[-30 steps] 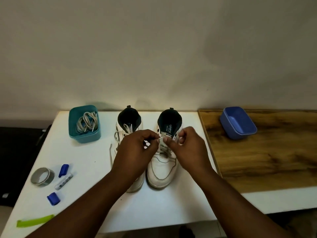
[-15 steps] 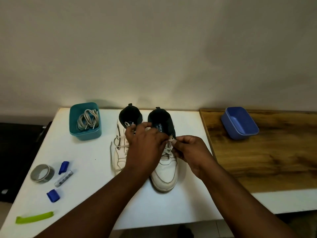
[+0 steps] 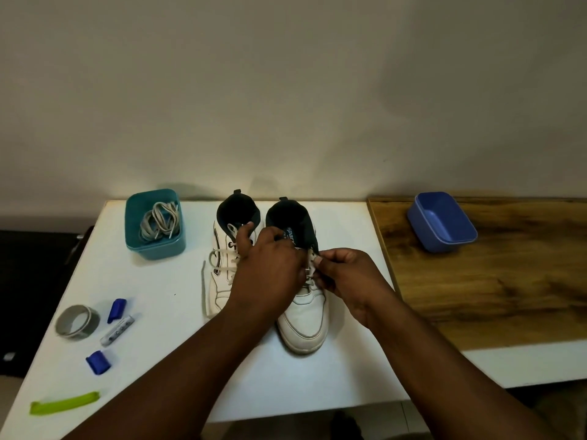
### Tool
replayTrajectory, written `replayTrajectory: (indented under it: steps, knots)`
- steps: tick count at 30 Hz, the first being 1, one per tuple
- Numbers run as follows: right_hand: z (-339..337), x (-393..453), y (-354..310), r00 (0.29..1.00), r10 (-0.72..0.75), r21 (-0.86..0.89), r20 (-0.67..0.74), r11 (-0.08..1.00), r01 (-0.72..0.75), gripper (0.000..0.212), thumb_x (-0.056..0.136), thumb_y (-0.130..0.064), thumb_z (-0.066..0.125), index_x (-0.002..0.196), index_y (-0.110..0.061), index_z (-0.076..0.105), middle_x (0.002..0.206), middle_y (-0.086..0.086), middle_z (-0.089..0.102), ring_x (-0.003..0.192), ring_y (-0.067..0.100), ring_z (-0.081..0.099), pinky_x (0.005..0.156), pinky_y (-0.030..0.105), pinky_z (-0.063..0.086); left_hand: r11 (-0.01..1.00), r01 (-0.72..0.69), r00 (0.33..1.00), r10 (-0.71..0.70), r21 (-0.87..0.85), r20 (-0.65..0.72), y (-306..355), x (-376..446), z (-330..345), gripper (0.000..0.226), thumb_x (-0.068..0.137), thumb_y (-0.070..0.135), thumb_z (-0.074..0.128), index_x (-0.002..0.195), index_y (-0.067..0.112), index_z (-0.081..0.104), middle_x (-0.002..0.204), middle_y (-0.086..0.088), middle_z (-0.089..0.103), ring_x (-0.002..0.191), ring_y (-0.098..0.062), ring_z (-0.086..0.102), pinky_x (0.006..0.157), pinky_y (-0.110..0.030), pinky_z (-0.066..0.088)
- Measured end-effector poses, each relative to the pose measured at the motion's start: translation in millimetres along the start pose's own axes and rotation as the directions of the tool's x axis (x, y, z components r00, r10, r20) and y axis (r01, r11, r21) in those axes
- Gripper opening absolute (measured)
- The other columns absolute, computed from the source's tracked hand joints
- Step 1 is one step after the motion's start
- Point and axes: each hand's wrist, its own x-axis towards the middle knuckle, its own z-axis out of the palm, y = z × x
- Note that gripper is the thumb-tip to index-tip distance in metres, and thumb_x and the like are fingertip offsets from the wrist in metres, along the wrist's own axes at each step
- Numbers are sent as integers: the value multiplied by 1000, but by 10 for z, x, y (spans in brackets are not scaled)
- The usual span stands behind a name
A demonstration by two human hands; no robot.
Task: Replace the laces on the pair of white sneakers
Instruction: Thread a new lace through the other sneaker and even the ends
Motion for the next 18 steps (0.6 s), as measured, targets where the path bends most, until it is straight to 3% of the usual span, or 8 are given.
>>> replayTrajectory:
  steps: [8,15,18]
  knots:
    - [-1,-16,-9,1000,-16,-18,4,1000,17,9,96,-2,67,92,-4,75,77,9,73,70,18,67,75,33,60,993,32,999,-35,-116,-26,-37,12,108,21,80,41,48,71,31,63,80,14,64,126,-18,50,114,-58,21]
    - [-30,-10,-7,999,-31,-73,20,997,32,13,100,-5,63,103,-2,75,83,13,74,74,18,69,75,30,61,997,27,999,-30,-78,-34,-10,8,125,20,90,42,55,84,32,70,92,16,69,131,-18,47,113,-57,21]
    - [-116,1,-12,993,-105,-288,56,951,116,12,98,-9,66,96,-9,78,87,12,77,79,19,71,81,36,61,997,17,999,-20,-75,-45,-10,-16,123,17,94,42,57,93,35,72,101,17,70,135,-20,46,114,-59,19]
